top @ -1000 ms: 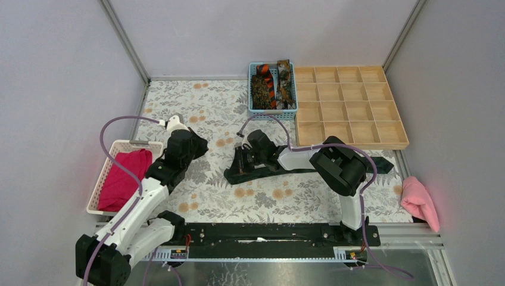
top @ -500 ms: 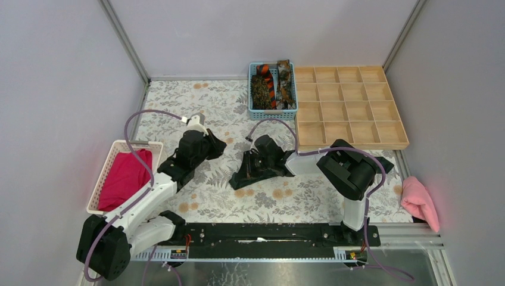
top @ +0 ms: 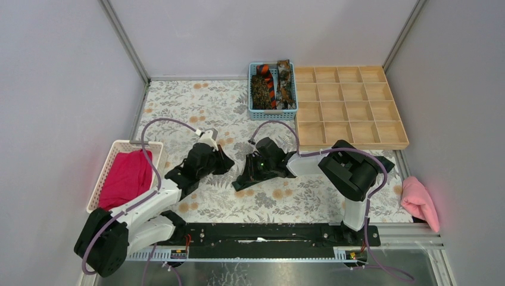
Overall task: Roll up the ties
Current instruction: Roll the tie at the center of the board.
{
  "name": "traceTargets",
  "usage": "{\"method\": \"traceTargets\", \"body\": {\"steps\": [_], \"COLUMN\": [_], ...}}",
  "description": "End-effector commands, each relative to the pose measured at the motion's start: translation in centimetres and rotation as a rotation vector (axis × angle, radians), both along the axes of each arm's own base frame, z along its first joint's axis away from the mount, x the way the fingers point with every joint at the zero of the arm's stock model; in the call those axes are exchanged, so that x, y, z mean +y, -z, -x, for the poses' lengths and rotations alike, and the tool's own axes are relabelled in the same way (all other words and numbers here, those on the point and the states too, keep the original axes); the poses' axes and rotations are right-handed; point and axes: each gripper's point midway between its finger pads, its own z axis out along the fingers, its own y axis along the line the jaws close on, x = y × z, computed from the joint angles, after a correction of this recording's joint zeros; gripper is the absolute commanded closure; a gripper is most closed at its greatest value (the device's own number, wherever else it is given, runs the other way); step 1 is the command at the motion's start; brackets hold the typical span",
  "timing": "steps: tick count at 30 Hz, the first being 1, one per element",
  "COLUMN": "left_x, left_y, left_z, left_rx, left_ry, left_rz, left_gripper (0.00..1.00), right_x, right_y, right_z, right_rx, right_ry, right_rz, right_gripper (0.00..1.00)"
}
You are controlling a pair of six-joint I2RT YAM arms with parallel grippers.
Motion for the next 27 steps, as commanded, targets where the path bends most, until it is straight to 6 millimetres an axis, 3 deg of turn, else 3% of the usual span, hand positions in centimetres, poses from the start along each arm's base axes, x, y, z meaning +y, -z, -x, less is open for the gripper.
{"method": "traceTargets", "body": {"steps": [1, 7, 14, 15, 17, 21, 27], "left_x": [-1.5, -1.7, -1.8, -1.8, -1.6, -1.2, -0.3], "left_y": [0.9, 1.9, 2.9, 2.9, 2.9, 2.2, 1.4], "left_z": [0.8, 1.5, 2.3, 2.3, 2.2, 2.0, 2.0], "left_rx": [-0.007, 0.017, 0.046, 0.047, 0.046, 0.032, 0.010], "left_ry": [0.059, 0.080, 0.099, 0.099, 0.092, 0.086, 0.071], "left_rz": [0.016, 0.009, 0.007, 0.005, -0.006, -0.039, -0.069], "left_gripper": [0.96, 0.97, 0.98, 0.98, 0.98, 0.99, 0.99], "right_x": [-1.8, -1.5, -0.9, -0.9, -0.6, 1.0, 2.4], "right_y": [0.6, -0.6, -2.1, -2.2, -2.6, -3.1, -4.1], "right_z": [-0.2, -0.5, -0.3, -0.3, 0.0, 1.2, 2.1], "right_rx": [-0.037, -0.062, -0.063, -0.061, -0.053, 0.014, 0.085], "right_ry": [0.000, -0.006, -0.017, -0.017, -0.028, -0.074, -0.070], "right_rz": [0.107, 0.117, 0.077, 0.073, 0.052, -0.044, -0.178], "right_gripper": [0.70, 0.60, 0.61, 0.63, 0.79, 0.93, 0.95]}}
